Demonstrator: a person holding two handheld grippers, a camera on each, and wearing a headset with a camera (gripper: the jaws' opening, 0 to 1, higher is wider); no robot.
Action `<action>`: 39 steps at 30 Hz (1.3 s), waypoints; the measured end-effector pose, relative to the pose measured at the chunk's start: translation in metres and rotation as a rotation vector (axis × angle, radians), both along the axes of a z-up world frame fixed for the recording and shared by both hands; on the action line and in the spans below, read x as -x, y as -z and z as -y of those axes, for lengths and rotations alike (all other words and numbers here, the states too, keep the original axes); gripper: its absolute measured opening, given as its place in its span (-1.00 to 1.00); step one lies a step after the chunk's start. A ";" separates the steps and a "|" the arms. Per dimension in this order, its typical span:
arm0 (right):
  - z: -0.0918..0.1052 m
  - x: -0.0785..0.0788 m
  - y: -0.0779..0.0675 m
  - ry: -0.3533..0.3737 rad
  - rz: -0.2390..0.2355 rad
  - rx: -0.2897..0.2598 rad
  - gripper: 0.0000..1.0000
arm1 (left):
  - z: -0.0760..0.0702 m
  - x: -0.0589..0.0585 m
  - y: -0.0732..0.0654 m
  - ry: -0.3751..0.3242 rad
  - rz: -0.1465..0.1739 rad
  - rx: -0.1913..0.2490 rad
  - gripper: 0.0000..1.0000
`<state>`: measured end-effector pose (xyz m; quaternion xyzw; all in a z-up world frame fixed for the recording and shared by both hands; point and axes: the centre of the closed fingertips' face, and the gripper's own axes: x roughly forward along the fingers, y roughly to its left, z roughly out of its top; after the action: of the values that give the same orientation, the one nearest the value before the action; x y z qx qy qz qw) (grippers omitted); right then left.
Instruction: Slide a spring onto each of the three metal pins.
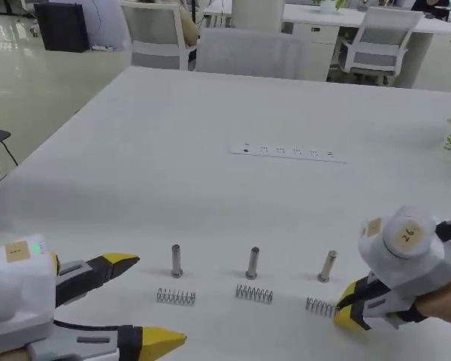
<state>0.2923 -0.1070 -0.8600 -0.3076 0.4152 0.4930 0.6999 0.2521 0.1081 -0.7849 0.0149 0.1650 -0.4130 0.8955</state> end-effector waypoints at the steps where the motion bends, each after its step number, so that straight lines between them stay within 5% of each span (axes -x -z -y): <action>1: 0.000 0.000 0.000 0.002 -0.001 0.000 -0.83 | 0.000 0.000 0.000 0.000 0.000 0.000 0.57; 17: -0.001 0.004 -0.011 0.016 -0.006 -0.005 -0.85 | 0.001 0.001 -0.003 0.007 0.007 0.004 0.55; 39: -0.030 0.017 -0.059 -0.075 0.044 -0.027 -0.85 | 0.020 0.006 -0.026 0.083 0.055 0.012 0.41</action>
<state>0.2753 -0.0770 -0.8006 -0.3244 0.3811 0.5177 0.6939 0.2457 0.0882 -0.7589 0.0276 0.1372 -0.4504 0.8818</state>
